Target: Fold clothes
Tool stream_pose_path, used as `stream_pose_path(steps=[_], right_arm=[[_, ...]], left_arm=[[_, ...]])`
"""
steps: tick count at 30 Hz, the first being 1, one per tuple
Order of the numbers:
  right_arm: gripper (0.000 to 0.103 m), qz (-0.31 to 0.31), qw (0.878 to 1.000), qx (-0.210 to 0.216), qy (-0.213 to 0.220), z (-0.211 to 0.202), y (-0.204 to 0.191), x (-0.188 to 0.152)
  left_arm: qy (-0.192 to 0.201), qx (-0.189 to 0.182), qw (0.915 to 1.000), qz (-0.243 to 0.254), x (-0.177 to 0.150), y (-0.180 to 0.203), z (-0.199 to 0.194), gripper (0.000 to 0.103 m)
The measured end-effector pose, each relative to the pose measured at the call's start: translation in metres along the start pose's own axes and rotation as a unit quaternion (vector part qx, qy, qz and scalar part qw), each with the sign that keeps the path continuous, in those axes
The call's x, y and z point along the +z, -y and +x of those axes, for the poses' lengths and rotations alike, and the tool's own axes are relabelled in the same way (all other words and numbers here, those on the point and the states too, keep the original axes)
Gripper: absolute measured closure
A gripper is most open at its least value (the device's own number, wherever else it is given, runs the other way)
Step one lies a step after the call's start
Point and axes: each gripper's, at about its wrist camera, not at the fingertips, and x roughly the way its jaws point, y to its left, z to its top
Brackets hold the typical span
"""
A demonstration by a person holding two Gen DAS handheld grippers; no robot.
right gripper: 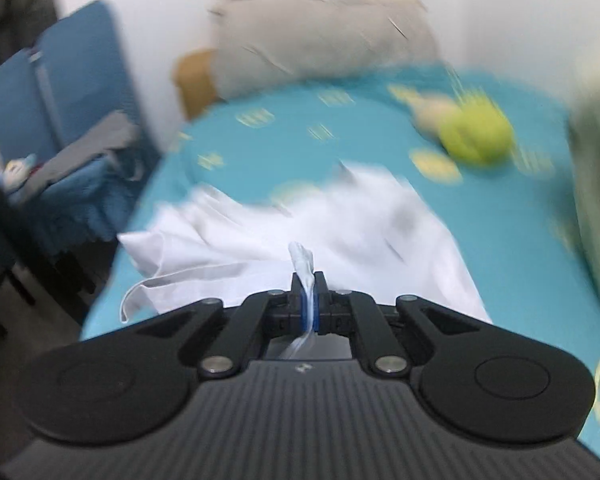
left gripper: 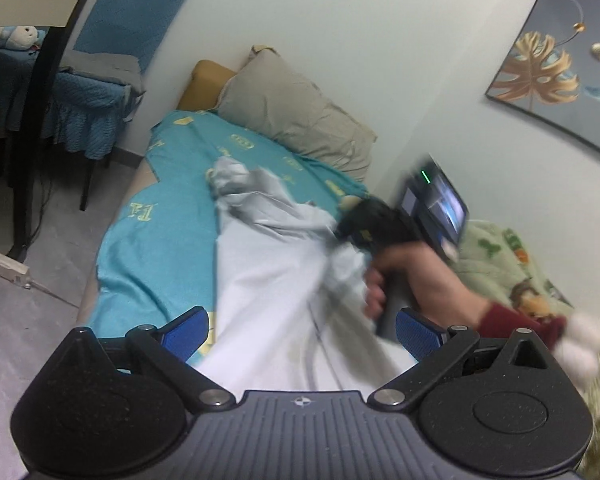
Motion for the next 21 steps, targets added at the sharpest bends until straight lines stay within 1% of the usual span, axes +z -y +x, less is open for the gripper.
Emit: stream_pose_path(steps=[2,4,5,6,7,8,9,11,13,18,21], right_arm=[[0.095,0.033,0.999,0.018,-0.018,0.004,0.021,-0.012],[0.092,0.044,0.997,0.052,-0.043,0.006,0.029,-0.018],[0.085,0.042,0.996,0.058,-0.052,0.004,0.030,-0.019],[0.063,0.033,0.996,0.061,-0.053,0.000,0.030,-0.019],[0.051,0.020,0.997,0.066,-0.046,-0.005,0.026,-0.019],[0.029,0.007,0.996,0.076,-0.035,-0.011,0.021,-0.019],[0.016,-0.002,0.996,0.087,-0.028,-0.020,0.017,-0.019],[0.019,-0.018,0.994,0.108,-0.018,-0.042,0.014,-0.019],[0.019,-0.036,0.992,0.117,-0.002,-0.066,0.012,-0.016],[0.018,-0.076,0.989,0.126,0.035,-0.152,0.010,-0.022],[0.018,-0.097,0.985,0.132,0.058,-0.208,0.011,-0.034]], left_arm=[[0.002,0.011,0.9999,0.000,-0.001,-0.001,0.000,0.002],[0.008,0.024,0.9997,0.007,0.003,-0.001,0.004,0.002],[0.010,0.030,0.9994,0.010,0.005,-0.001,0.006,0.002],[0.012,0.037,0.9991,0.016,0.006,0.000,0.007,0.002],[0.014,0.041,0.9988,0.022,0.006,0.003,0.006,0.002],[0.016,0.046,0.9984,0.028,0.005,0.006,0.005,0.002],[0.018,0.051,0.9980,0.034,0.005,0.008,0.004,0.002],[0.023,0.061,0.9970,0.043,0.005,0.013,0.001,0.002],[0.028,0.070,0.9959,0.050,0.004,0.019,-0.003,0.002],[0.043,0.081,0.9931,0.073,0.002,0.039,-0.025,0.001],[0.047,0.088,0.9909,0.091,-0.002,0.052,-0.036,0.001]])
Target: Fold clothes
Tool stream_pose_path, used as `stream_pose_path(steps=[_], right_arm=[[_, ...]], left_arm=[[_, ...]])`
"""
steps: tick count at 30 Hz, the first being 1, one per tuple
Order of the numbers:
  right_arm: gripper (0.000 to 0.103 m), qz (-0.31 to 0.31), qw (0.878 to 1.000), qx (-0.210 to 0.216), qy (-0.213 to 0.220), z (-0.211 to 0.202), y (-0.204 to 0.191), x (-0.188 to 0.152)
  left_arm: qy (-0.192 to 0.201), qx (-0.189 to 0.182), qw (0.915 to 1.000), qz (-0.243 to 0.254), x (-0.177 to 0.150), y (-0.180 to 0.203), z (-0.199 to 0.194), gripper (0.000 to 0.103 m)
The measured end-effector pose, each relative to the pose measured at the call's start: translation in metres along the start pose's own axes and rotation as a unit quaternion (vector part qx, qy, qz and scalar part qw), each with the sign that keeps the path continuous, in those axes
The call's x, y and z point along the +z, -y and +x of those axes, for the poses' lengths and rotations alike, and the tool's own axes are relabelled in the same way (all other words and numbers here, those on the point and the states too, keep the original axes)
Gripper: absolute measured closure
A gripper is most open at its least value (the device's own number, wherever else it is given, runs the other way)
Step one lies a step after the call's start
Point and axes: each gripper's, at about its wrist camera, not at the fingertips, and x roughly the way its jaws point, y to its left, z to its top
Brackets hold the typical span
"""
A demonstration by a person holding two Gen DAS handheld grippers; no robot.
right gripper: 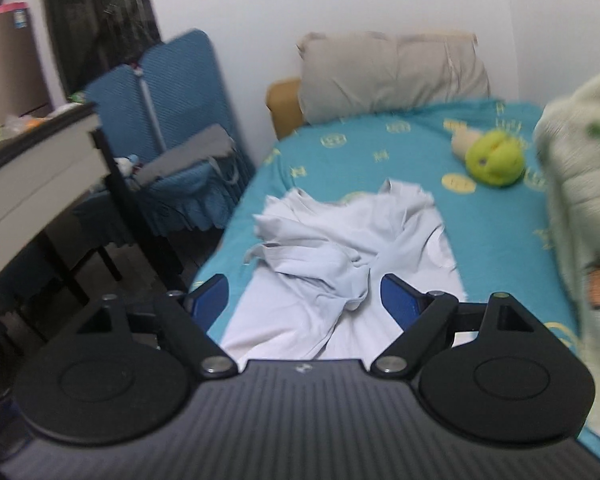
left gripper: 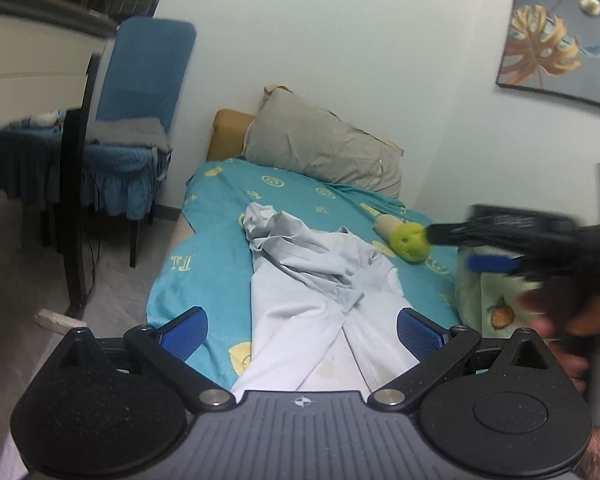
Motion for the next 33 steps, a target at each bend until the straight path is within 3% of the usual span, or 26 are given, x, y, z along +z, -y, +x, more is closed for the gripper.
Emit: stream_pose_path(steps=[5,10,18,25,33], right_arm=[[0.018,-0.026,1.000,0.006,0.013,-0.072,-0.014,-0.018],[0.018,-0.019,0.999,0.005,0.049,-0.109,-0.007,-0.046],[0.018,0.000,0.998,-0.005,0.064,-0.112,0.008,-0.051],[0.018,0.034,0.998,-0.019,0.055,-0.111,0.023,-0.051],[0.018,0.082,0.995,-0.035,0.050,-0.095,0.051,-0.047]], left_arm=[[0.002,0.014,0.9995,0.029,-0.005,0.019,-0.014,0.001],[-0.002,0.033,0.9986,0.041,-0.008,0.031,-0.016,0.001],[-0.015,0.074,0.9970,0.016,-0.005,0.029,-0.009,0.001],[-0.045,0.068,0.9955,-0.049,0.012,0.013,0.017,0.001],[-0.077,0.038,0.9932,-0.079,0.038,0.014,0.095,0.002]])
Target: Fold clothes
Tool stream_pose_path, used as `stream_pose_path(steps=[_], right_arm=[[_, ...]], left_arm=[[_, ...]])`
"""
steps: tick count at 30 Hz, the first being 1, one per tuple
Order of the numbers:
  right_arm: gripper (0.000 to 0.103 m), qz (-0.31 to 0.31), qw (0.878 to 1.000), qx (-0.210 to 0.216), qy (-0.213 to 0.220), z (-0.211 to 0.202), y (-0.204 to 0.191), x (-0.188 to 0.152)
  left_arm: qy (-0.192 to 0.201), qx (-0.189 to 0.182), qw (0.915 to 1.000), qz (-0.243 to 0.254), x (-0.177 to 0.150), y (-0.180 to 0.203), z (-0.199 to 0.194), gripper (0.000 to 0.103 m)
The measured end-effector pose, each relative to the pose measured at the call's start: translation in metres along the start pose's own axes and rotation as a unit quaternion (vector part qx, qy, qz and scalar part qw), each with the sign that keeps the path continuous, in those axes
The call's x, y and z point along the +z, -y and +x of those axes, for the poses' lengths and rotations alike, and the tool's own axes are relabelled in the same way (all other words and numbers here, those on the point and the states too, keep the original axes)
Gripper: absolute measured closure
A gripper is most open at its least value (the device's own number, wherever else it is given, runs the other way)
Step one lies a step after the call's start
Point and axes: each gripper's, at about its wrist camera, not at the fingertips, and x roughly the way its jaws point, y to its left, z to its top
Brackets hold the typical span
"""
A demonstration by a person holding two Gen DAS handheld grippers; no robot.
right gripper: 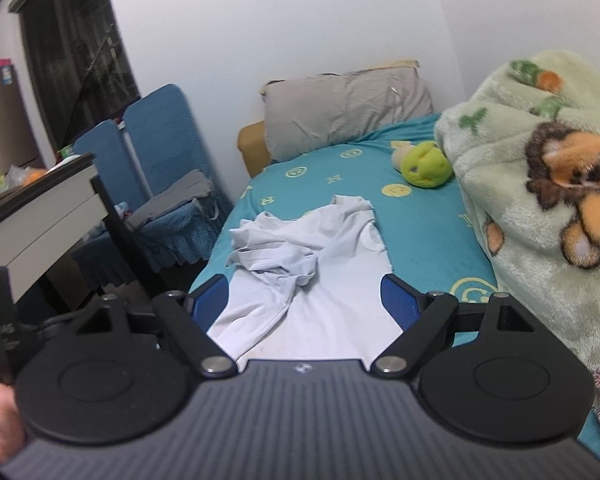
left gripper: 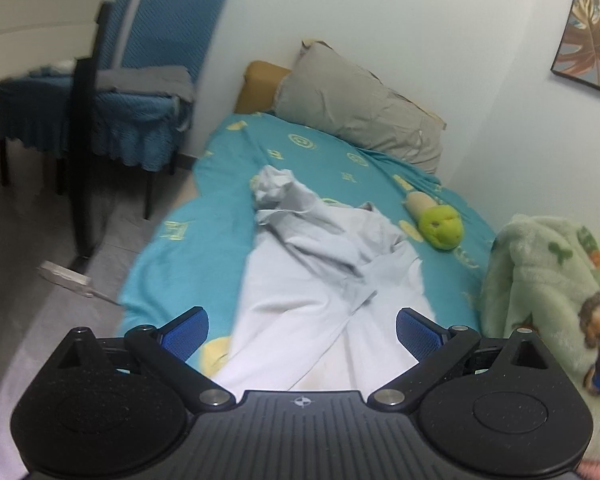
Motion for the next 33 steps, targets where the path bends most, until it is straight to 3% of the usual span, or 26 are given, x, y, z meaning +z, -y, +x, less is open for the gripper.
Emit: stream_pose_path(steps=[10,15,20,24,26,28,33], right_arm=[[0.018,0.117,0.993,-0.004,-0.033,0.051,0.054,0.006],[0.018,0.150,0.988,-0.018,-0.045,0.081,0.073,0.007],[0.018,0.164,0.984,-0.018,-0.062,0.102,0.083,0.002],[0.018,0.177,0.981,-0.019,-0.072,0.112,0.090,-0.001],[0.018,0.183,0.980,-0.018,-0.075,0.114,0.092,-0.002],[0.018,0.189,0.979,-0.018,-0.076,0.113,0.093,-0.002],[0.018,0.203,0.976,-0.017,-0.077,0.108,0.091,-0.005]], left_arm=[[-0.023,-0.027,0.9907,-0.131,0.042,-0.018,0.143,0.011],[-0.011,-0.018,0.9873,-0.158,0.056,-0.023,0.198,0.019],[0.007,0.021,0.9890,-0.146,0.064,-0.024,0.238,0.036],[0.021,0.046,0.9938,-0.099,0.069,-0.017,0.254,0.053],[0.028,0.048,0.9953,-0.079,0.072,-0.010,0.256,0.082],[0.041,0.046,0.9968,-0.052,0.077,0.002,0.253,0.092],[0.069,0.003,0.9970,0.036,0.098,0.049,0.244,0.096]])
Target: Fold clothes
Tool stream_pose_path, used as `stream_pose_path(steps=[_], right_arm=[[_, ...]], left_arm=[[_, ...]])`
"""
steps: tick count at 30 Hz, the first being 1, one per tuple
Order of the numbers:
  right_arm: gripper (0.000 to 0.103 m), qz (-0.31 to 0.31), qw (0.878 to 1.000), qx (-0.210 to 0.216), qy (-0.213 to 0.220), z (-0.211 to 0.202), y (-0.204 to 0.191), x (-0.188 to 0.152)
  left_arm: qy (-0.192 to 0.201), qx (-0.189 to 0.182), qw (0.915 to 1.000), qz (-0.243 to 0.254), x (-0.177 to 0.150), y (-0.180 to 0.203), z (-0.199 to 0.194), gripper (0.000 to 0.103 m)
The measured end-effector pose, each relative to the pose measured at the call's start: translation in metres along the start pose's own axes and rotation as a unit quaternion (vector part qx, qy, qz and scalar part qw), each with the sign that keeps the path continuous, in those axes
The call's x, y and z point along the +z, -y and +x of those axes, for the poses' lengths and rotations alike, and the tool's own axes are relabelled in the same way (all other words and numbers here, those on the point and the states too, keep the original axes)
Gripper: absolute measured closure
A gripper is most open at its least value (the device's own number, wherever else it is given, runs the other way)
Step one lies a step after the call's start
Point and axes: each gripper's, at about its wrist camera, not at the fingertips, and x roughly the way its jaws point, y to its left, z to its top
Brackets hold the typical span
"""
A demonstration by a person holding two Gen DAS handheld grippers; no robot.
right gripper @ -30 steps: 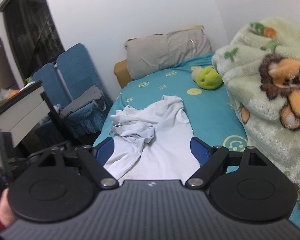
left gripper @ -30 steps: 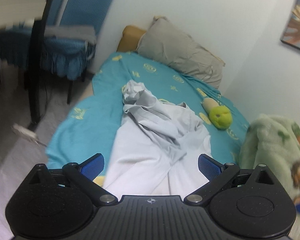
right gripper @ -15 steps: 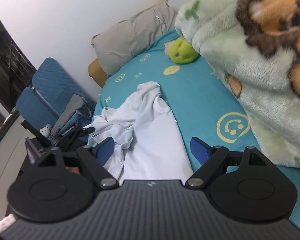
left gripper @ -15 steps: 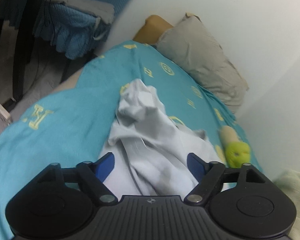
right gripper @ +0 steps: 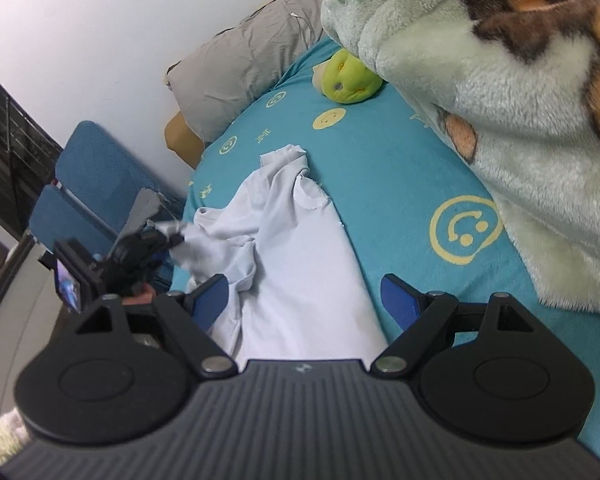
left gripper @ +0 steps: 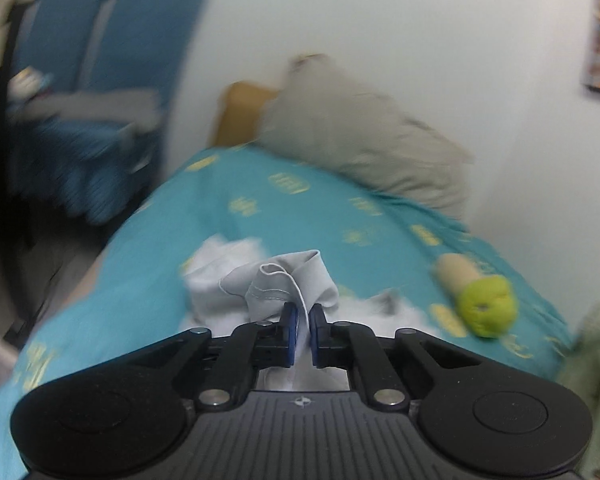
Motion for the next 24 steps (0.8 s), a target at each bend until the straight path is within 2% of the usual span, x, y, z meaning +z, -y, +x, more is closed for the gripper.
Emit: stream_pose_path(steps=[3,6,12,15,16,20,24], right_arm=[[0.018,0.006,1.000,-0.001,-0.002,-0.001,0.000,-0.004],[0.018,0.006,1.000,-0.004,-0.001,-0.002,0.000,-0.006],[0.018,-0.004,1.000,-0.017,0.005,0.002,0.003,-0.004],[0.018,-0.008,1.000,-0.024,0.005,0.006,0.005,-0.003],[0.018,-0.009,1.000,-0.026,0.006,0.008,0.006,-0.002],[0.018,-0.001,1.000,-0.028,0.005,0.012,0.010,0.000],[0.018,-0.001,1.000,-0.024,0.008,0.009,0.009,-0.001]], left_arm=[[0.001,-0.024,0.9977,0.063,0.016,0.037,0.009,0.097],[-0.016,-0.026,0.9941,0.104,0.021,0.072,0.030,0.097],[-0.057,0.000,0.9784,0.199,-0.015,0.120,0.081,0.096],[-0.070,0.011,0.9694,0.235,-0.033,0.121,0.089,0.076],[-0.069,0.013,0.9682,0.240,-0.037,0.119,0.086,0.066],[-0.058,-0.016,0.9675,0.246,-0.042,0.105,0.052,0.057],[-0.041,-0.090,0.9503,0.295,-0.056,0.099,0.001,0.054]])
